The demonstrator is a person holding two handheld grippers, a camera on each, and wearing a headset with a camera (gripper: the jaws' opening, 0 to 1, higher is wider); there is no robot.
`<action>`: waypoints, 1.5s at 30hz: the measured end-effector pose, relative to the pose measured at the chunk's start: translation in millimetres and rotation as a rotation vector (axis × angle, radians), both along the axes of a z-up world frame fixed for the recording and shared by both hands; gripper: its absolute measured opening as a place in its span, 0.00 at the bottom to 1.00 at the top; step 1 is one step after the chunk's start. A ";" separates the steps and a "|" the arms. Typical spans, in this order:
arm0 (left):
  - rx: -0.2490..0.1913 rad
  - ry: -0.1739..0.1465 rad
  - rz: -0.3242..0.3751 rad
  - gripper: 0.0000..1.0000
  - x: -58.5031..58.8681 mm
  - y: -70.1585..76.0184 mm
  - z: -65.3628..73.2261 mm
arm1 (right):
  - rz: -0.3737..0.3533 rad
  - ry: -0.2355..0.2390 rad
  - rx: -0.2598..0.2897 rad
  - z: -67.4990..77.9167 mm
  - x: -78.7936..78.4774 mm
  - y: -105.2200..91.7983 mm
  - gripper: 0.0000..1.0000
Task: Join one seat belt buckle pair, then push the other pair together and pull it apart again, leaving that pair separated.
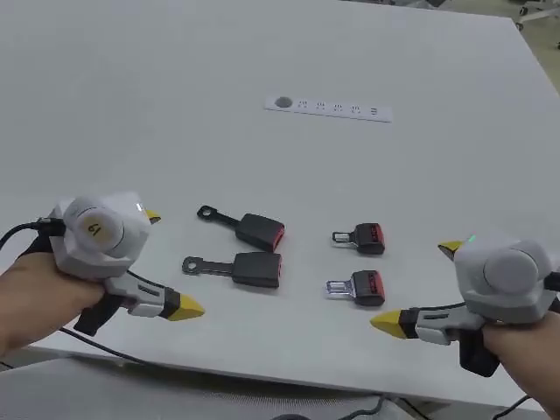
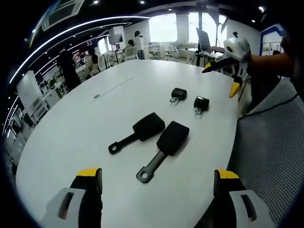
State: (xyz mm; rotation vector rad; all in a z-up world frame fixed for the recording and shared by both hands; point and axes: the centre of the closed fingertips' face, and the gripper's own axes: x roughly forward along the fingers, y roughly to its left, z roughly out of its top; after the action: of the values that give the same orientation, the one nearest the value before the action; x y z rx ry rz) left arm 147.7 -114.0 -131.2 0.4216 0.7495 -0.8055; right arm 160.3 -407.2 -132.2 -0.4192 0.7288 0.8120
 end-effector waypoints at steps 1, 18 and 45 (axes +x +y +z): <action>0.001 0.000 0.001 1.00 0.3 0.6 -0.3 | 0.000 -0.001 0.000 0.1 -0.1 0.1 0.95; 0.000 -0.002 -0.001 0.99 0.3 1.0 -0.1 | 0.007 -0.002 -0.002 -1.0 -1.8 0.4 0.93; 0.000 0.038 -0.020 0.89 -7.8 -3.8 -3.6 | 0.058 -0.022 -0.008 -4.2 -2.5 4.6 0.83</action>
State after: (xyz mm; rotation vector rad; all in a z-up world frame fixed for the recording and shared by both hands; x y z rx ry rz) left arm 139.9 -117.9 -134.8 0.4157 0.7815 -0.8338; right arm 157.8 -402.6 -136.3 -0.4575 0.7024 0.8582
